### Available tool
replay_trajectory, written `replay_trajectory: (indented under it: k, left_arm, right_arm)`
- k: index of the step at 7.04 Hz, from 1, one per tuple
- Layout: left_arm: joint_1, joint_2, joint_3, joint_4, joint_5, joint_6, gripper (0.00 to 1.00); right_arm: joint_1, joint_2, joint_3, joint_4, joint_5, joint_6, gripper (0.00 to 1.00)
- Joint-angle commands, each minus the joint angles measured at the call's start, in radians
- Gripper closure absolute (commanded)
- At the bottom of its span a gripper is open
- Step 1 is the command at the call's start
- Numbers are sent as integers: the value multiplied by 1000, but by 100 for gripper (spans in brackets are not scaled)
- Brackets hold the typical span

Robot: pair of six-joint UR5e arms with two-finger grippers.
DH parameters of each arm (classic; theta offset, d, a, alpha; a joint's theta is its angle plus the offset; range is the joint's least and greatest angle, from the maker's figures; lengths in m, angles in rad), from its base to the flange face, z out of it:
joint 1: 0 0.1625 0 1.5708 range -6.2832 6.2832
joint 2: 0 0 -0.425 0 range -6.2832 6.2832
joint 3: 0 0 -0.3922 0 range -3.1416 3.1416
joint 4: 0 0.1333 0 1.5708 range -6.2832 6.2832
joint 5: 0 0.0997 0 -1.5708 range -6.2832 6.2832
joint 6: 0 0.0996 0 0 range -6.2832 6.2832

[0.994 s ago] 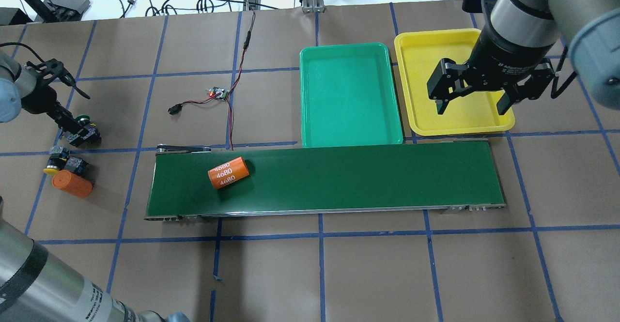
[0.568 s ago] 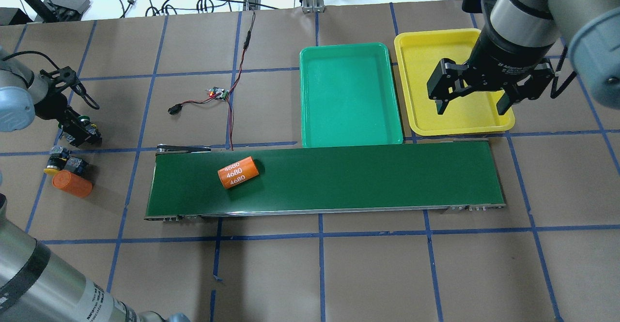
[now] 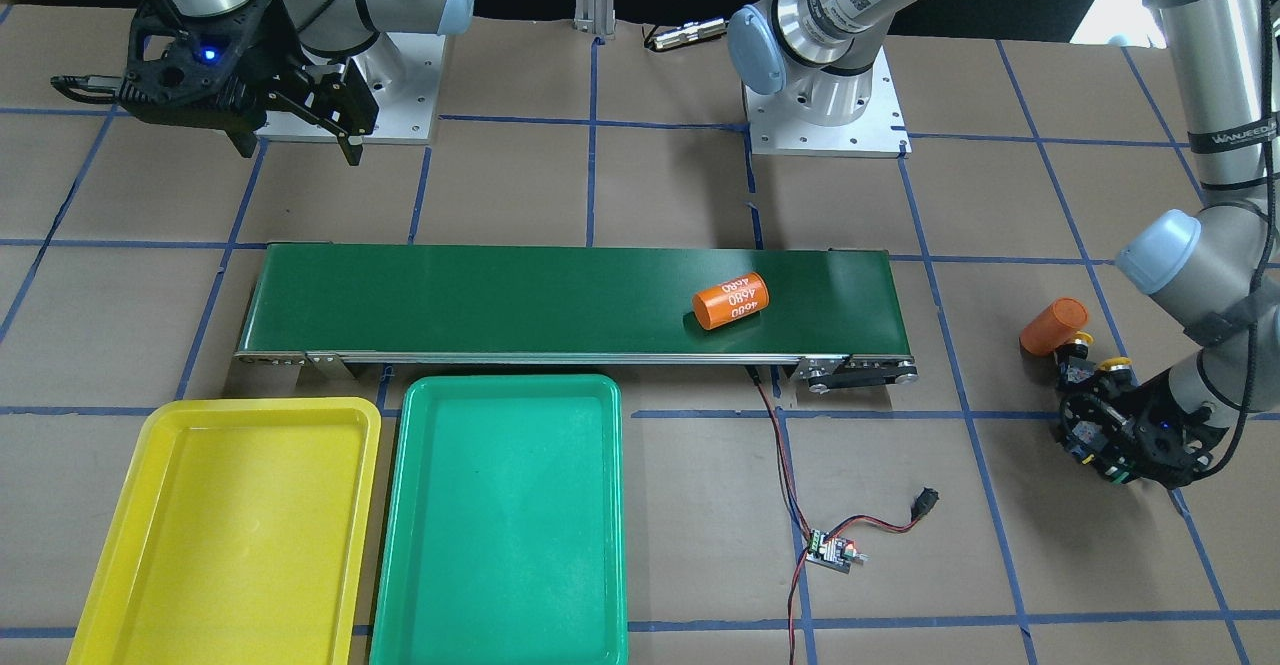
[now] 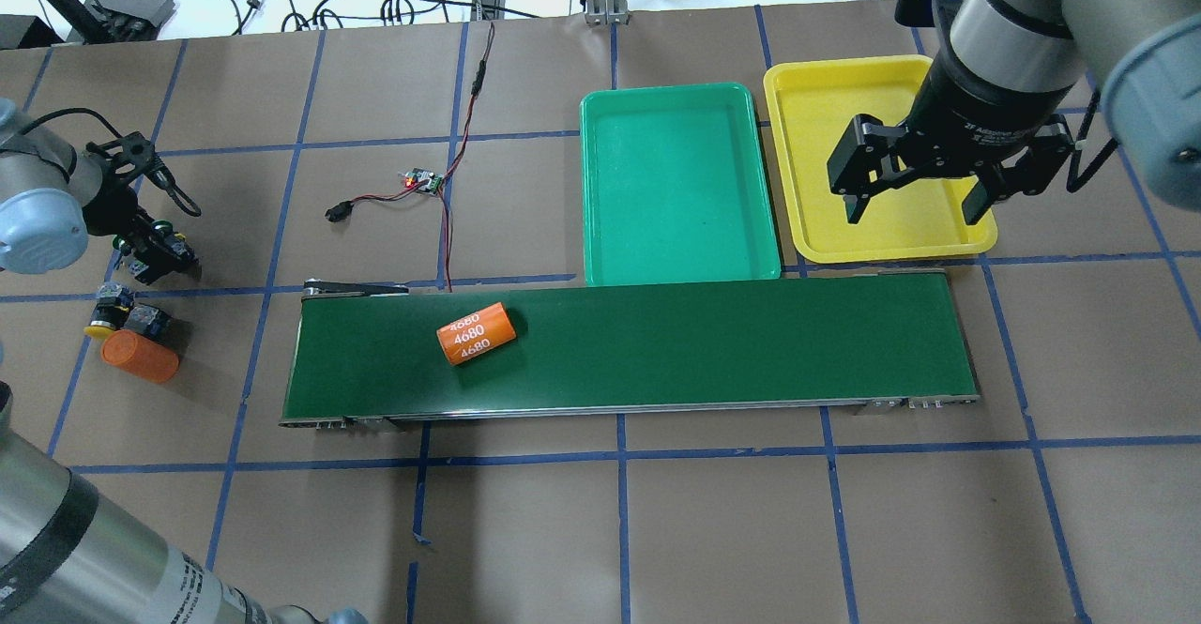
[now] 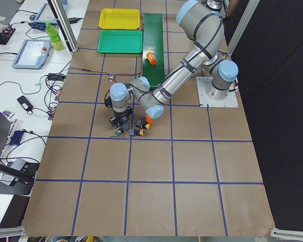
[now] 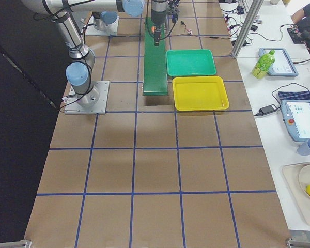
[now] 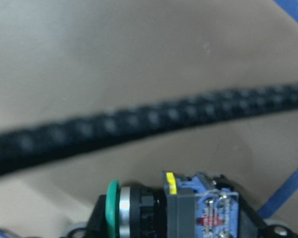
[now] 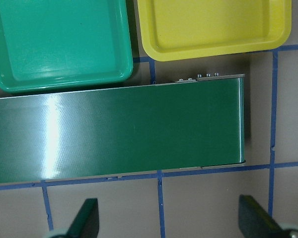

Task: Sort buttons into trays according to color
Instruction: 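Place the green-capped button on the belt with the left gripper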

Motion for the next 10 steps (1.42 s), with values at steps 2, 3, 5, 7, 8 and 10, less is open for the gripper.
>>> replay_trajectory:
  k: [2,3,5,7,8,10]
  left_arm:
    - [-164,167,-53,-200,16,-581,100]
    - [-171,221,-93,-211,19,-723,100]
    - [-186,354,-238,-298,22,-917,100]
    - [-328,419,-343,-280,-35,-1135,100]
    - [-411,442,-352,-283,-30,-1246,100]
    - [-482,413,-363,-280,-38,-1318,1]
  right_arm:
    - [1,0,0,-1,0,1,0]
    - [1,0,0,1,0,1,0]
    - [1,0,0,1,0,1,0]
    - [1,0,0,-2,0,1,0]
    - [1,0,0,-2,0,1,0]
    - [1,0,0,1,-2,1,0]
